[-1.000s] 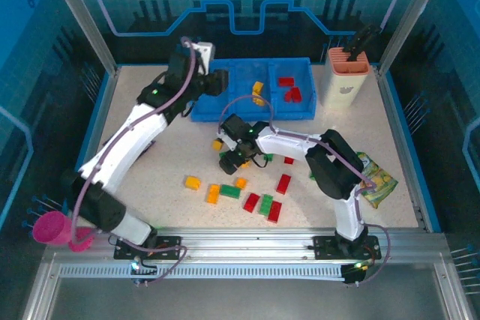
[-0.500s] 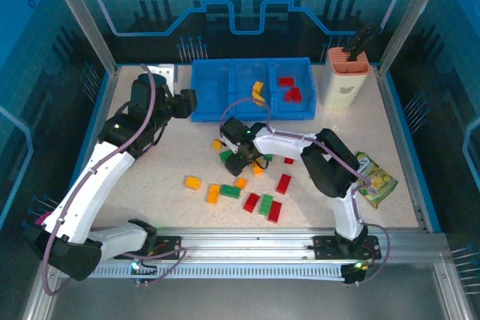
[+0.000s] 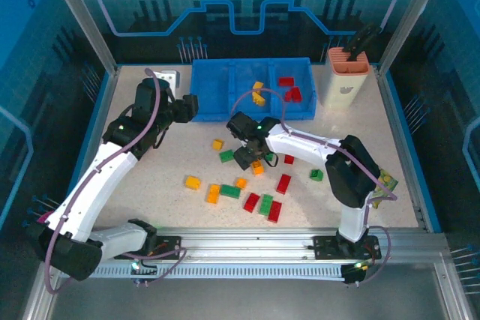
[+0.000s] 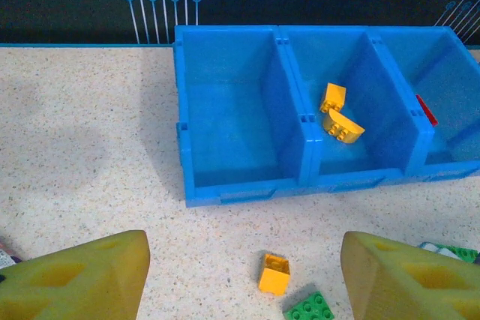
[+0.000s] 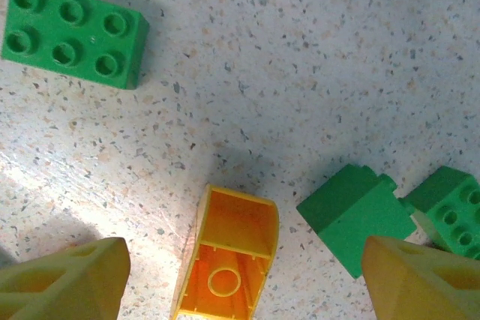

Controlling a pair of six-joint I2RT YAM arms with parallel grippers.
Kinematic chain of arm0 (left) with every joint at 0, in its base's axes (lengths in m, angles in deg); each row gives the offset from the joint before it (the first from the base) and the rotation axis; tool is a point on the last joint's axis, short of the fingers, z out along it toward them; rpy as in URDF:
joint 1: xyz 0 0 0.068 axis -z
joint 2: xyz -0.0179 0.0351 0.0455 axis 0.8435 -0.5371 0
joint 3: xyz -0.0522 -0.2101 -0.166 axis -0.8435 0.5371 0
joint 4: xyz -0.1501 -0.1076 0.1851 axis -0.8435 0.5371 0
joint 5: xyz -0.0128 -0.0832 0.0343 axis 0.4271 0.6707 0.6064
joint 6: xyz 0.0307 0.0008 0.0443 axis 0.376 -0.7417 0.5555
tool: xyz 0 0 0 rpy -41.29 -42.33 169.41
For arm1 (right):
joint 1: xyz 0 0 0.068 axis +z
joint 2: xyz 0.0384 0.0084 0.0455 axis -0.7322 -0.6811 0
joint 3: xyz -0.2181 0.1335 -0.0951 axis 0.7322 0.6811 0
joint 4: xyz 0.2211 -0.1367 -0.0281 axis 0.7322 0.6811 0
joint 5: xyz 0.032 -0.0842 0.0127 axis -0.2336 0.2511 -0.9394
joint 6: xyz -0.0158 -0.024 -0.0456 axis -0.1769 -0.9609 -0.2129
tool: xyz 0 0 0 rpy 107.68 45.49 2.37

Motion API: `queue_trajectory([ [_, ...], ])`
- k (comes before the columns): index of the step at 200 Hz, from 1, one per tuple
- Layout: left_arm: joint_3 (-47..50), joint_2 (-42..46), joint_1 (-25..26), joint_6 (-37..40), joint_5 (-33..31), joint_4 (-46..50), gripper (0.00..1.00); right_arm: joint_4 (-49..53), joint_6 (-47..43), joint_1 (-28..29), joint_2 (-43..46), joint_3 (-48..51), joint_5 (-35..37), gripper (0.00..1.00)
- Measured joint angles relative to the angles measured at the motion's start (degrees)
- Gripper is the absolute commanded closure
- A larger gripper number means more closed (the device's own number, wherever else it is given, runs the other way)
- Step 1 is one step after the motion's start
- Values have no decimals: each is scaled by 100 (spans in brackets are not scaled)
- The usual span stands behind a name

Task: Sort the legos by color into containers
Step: Pick up the lego from the center of the table.

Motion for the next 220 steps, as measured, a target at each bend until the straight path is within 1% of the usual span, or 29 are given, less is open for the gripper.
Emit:
queue_trajectory([
  [26, 9, 0, -42, 0, 61, -15, 30, 118, 153, 0, -37, -4, -2, 23],
  [61, 153, 37, -109, 0, 107, -44, 30, 240, 299, 0, -289, -7, -4, 25],
  [74, 197, 61, -129, 0, 116, -37, 30, 271, 337, 0, -361, -7, -4, 27],
  [92, 212, 96, -149, 0, 136, -35, 30, 280, 374, 0, -428, -7, -9, 34],
  [112, 212, 179, -162, 0, 146, -26, 29, 275, 424, 0, -511, -7, -26, 48],
  [125, 212, 256, -168, 0, 146, -13, 29, 271, 439, 0, -570, -7, -48, 55],
  [169, 225, 474, -229, 4, 138, 111, 27, 258, 413, -48, -669, -9, -160, 70],
  [194, 227, 599, -304, 42, 39, 267, 27, 264, 302, -149, -649, -37, -223, 71],
  [220, 234, 793, -466, 66, -9, 485, 26, 319, 39, -472, -557, -328, -245, 71],
])
